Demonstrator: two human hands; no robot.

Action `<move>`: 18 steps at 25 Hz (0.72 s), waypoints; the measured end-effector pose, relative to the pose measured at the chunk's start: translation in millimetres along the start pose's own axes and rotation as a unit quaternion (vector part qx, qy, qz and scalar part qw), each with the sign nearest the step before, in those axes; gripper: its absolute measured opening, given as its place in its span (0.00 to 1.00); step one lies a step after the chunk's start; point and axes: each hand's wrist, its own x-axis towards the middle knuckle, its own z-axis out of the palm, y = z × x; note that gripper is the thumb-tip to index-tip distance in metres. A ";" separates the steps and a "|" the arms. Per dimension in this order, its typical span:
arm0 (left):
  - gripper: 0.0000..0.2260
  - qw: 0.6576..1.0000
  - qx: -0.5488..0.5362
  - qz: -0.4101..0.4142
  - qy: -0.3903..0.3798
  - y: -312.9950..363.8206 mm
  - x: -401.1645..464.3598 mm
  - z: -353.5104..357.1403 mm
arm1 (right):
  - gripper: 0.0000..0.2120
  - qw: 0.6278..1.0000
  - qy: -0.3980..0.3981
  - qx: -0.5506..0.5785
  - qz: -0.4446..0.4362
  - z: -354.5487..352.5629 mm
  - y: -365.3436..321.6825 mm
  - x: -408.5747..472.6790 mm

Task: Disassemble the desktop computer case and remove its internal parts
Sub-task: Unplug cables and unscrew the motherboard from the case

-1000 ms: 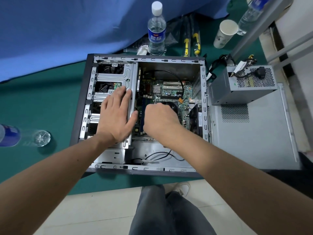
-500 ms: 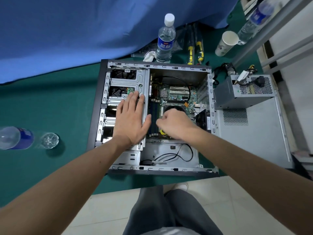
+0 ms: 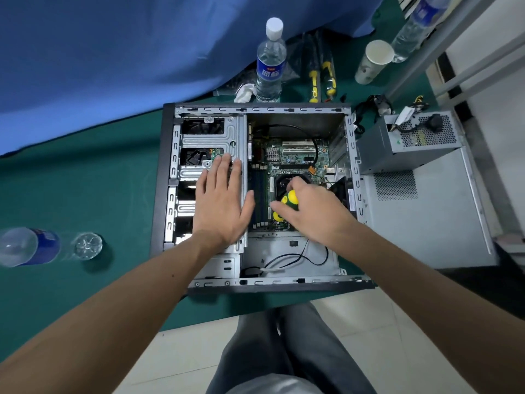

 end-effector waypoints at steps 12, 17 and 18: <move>0.30 1.000 0.003 -0.005 -0.007 2.4 -0.8 -2.8 | 0.09 0.992 -0.076 -0.038 -0.097 -11.0 -2.1 8.2; 0.30 1.000 0.001 -0.003 -0.001 1.2 -0.1 -1.8 | 0.10 0.984 -0.097 -0.079 -0.126 -14.9 -7.1 10.4; 0.30 1.000 0.000 -0.003 0.000 0.4 -0.4 -1.3 | 0.09 0.980 -0.098 -0.096 -0.143 -14.8 -8.8 10.9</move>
